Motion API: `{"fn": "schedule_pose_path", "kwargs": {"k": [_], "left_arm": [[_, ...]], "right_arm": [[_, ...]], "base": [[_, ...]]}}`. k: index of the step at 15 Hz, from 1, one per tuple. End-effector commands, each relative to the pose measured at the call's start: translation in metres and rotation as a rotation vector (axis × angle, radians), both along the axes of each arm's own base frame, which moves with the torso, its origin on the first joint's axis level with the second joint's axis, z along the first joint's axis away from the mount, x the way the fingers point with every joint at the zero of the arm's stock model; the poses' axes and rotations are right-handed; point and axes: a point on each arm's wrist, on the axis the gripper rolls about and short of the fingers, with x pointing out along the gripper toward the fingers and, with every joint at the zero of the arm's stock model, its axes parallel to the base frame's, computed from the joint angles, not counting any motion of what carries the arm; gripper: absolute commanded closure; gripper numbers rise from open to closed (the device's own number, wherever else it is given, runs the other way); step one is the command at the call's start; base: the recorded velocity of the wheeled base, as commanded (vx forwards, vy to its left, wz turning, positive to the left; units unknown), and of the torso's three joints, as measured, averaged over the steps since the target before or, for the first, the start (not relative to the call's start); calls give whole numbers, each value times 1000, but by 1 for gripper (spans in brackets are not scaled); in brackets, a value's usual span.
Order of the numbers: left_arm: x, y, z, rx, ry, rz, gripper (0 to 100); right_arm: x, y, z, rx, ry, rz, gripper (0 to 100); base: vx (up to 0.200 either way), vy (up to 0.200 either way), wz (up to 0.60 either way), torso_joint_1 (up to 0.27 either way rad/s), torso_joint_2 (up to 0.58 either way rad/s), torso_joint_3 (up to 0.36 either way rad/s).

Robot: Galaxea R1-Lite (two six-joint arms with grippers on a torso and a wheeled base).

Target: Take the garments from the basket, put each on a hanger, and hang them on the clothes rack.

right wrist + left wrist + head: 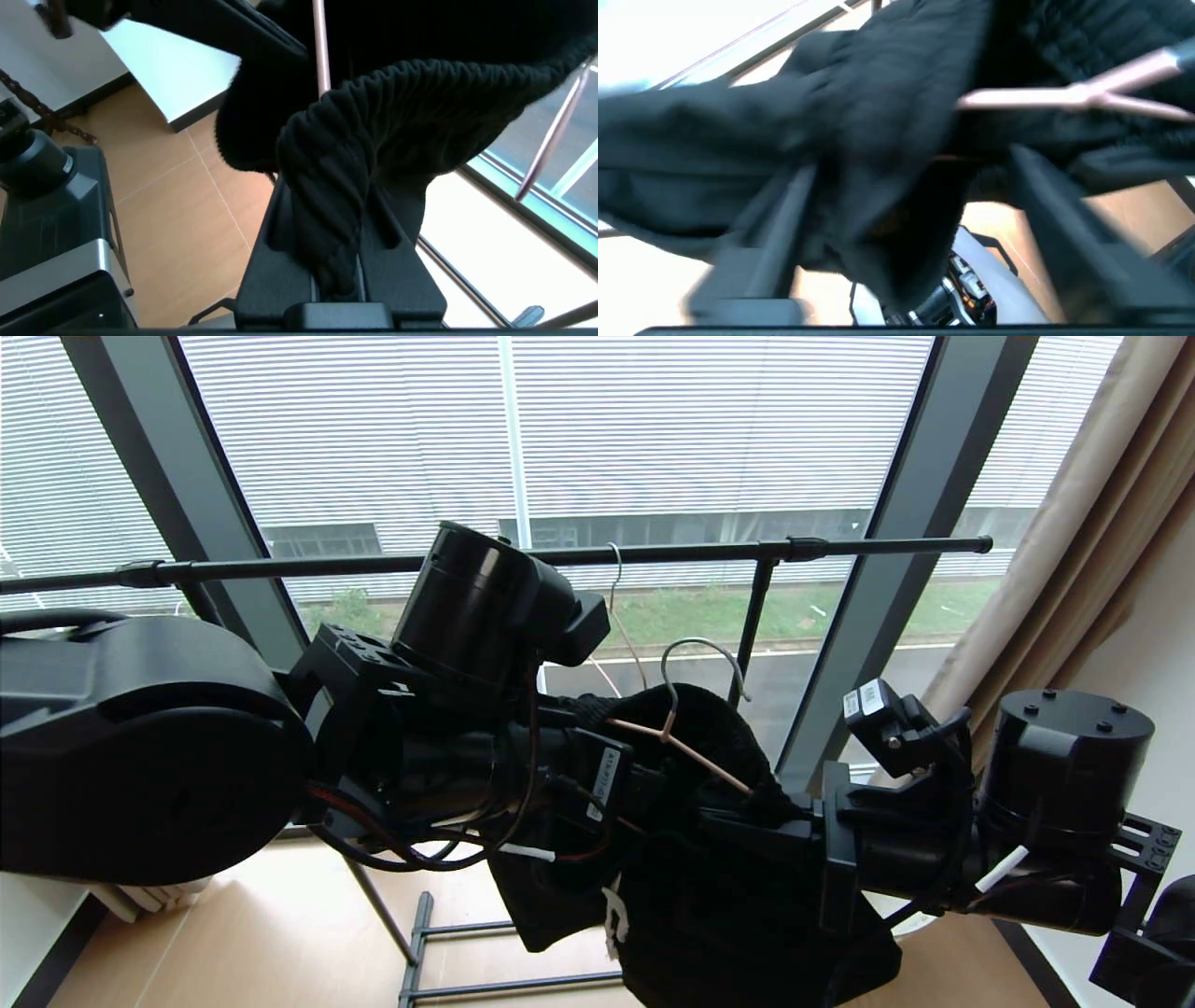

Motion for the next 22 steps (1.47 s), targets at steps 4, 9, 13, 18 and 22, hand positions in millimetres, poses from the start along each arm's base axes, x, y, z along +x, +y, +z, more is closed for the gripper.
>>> {"fn": "schedule_pose_path", "kwargs": {"k": [4, 9, 13, 18, 22], "left_arm": [[-1, 2, 3, -9, -7, 5, 0], [-14, 23, 12, -26, -21, 20, 0], [-22, 36, 13, -28, -19, 30, 0], [-29, 51, 16, -36, -27, 45, 0], [-29, 88, 32, -78, -72, 83, 0]], "right_arm": [[0, -1, -1, 1, -1, -1, 100], [5, -8, -1, 9, 1, -6, 100], [11, -10, -8, 2, 24, -5, 100], [17, -11, -14, 15, 19, 5, 100], [18, -19, -15, 32, 38, 66, 100]], "base": [[0, 0, 0, 0, 0, 0], [0, 0, 0, 0, 0, 0], [0, 0, 0, 0, 0, 0], [0, 0, 0, 0, 0, 0], [0, 0, 0, 0, 0, 0]]}}
